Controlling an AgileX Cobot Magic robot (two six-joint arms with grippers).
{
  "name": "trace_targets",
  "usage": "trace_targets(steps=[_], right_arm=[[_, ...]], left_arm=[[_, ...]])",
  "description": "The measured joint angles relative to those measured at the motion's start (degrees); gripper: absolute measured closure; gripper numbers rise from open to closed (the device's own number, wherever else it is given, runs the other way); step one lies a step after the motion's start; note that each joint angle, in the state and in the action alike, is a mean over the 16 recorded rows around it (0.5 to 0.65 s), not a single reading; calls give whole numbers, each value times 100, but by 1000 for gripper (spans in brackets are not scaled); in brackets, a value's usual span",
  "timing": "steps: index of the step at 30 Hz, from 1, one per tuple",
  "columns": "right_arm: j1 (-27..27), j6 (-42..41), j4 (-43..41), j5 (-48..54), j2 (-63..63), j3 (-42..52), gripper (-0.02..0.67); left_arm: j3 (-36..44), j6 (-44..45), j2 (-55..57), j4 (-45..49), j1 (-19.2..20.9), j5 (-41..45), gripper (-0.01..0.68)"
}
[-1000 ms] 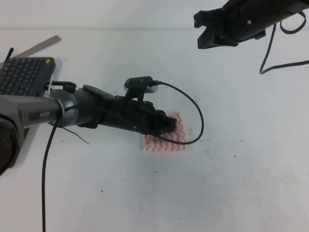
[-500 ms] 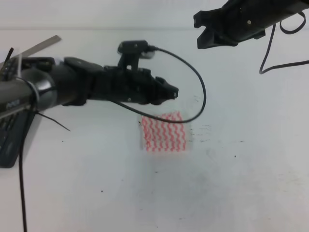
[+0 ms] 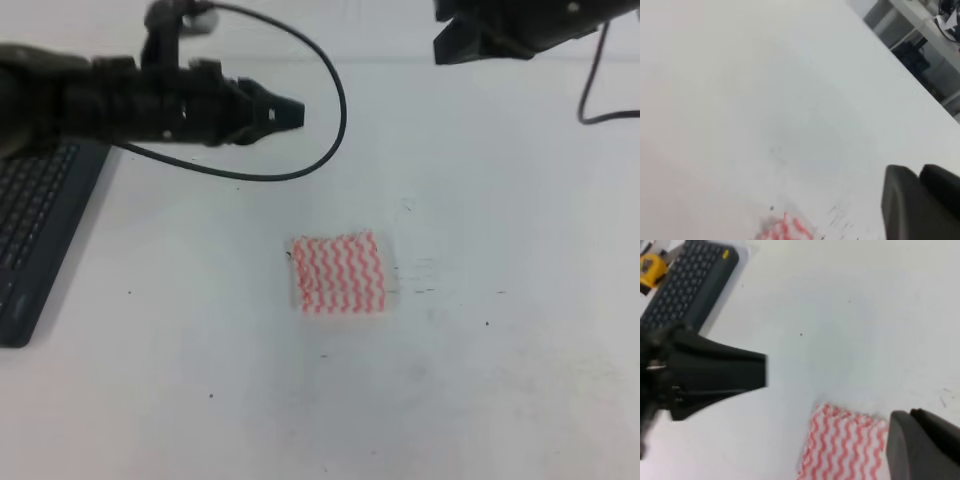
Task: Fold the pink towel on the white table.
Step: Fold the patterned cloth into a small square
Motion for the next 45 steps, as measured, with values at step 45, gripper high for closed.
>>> trace_targets(steps=[45], right_arm=[[0, 543, -679, -1033, -9061, 6792, 667]], left_arm=[[7147, 2875, -9672, -2296, 74, -3827, 673]])
